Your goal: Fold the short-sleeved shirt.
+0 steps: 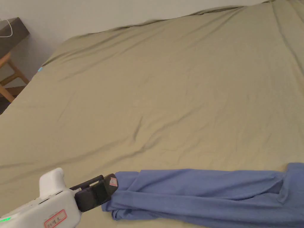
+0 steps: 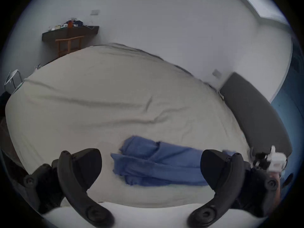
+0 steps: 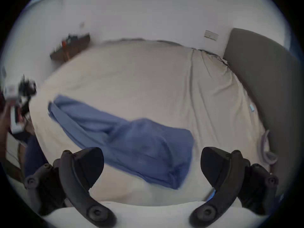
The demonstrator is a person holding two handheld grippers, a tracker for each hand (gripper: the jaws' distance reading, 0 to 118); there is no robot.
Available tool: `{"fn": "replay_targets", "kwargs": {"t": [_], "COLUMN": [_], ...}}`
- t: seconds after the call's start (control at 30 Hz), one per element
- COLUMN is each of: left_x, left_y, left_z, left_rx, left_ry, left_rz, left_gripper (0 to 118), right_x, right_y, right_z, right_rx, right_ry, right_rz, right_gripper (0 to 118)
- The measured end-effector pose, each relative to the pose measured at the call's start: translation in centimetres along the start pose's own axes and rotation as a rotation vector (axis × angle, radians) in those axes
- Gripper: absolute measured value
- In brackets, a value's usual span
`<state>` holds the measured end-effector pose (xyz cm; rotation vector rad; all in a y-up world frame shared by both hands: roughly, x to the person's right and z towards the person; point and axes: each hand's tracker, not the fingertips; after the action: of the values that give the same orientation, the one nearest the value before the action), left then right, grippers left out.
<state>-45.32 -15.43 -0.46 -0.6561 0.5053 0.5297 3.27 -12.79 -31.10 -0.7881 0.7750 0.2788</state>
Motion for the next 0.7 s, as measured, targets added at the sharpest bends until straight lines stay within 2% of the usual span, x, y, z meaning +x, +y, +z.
{"fn": "replay_targets", "kwargs": {"t": [0.03, 0.07, 0.1, 0.13, 0.17, 0.2, 0.23, 0.27, 0.33, 0.4, 0.53, 0.57, 0.6, 0.63, 0.67, 0.7], "left_x": [0.8, 1.4, 2.0, 2.8, 3.0, 3.1, 2.8, 1.9, -0.8, -4.5, -10.9, -12.0, -12.8, -13.1, -12.7, -12.5], "left_y": [-0.5, -0.9, -1.5, -2.1, -2.4, -2.7, -2.7, -2.3, -1.4, 0.0, 2.1, 2.5, 2.8, 2.8, 2.1, 1.6], "left_z": [-0.6, -1.2, -1.6, -1.4, -1.7, -2.2, -2.6, -2.9, -3.8, -5.2, -8.0, -8.8, -9.9, -11.3, -11.7, -13.1], "left_rx": [-0.033, -0.084, -0.098, -0.090, -0.092, -0.105, -0.119, -0.159, -0.189, -0.223, -0.288, -0.327, -0.363, -0.414, -0.369, -0.436], "left_ry": [0.037, 0.088, 0.148, 0.132, 0.077, 0.061, 0.036, -0.049, -0.212, -0.333, -0.458, -0.429, -0.404, -0.389, -0.411, -0.414], "left_rz": [-0.027, -0.051, -0.057, -0.069, -0.053, -0.044, -0.018, -0.006, 0.053, 0.156, 0.190, 0.215, 0.197, 0.177, 0.229, 0.209], "left_gripper": [118, 116, 95, 30, 0, 0, 0, 0, 0, 0, 0, 23, 79, 118, 118, 118], "right_x": [-0.7, -1.4, -1.5, -2.6, -3.6, -4.5, -5.3, -5.6, -5.6, -4.8, -3.0, -2.7, -2.5, -2.7, -2.7, -2.7], "right_y": [0.2, 0.3, -0.1, -0.4, -0.6, -0.9, -1.0, -1.0, -0.8, -0.4, 0.1, 0.1, 0.2, 0.4, 0.4, 0.3], "right_z": [0.0, 0.1, -0.4, -0.7, -1.0, -1.0, -1.2, -1.4, -1.5, -1.4, -1.1, -1.0, -0.9, -0.7, -0.6, -0.4], "right_rx": [0.018, 0.034, 0.049, 0.062, 0.051, 0.063, 0.060, 0.054, 0.072, 0.076, 0.116, 0.121, 0.130, 0.140, 0.155, 0.186], "right_ry": [0.019, 0.037, 0.055, 0.035, 0.036, 0.071, 0.168, 0.256, 0.365, 0.418, 0.468, 0.468, 0.469, 0.468, 0.476, 0.501], "right_rz": [-0.044, -0.096, -0.146, -0.169, -0.151, -0.133, -0.114, -0.128, -0.157, -0.147, -0.142, -0.146, -0.147, -0.144, -0.141, -0.131], "right_gripper": [103, 73, 28, 5, 4, 4, 5, 4, 4, 4, 4, 4, 4, 4, 4, 4]}}
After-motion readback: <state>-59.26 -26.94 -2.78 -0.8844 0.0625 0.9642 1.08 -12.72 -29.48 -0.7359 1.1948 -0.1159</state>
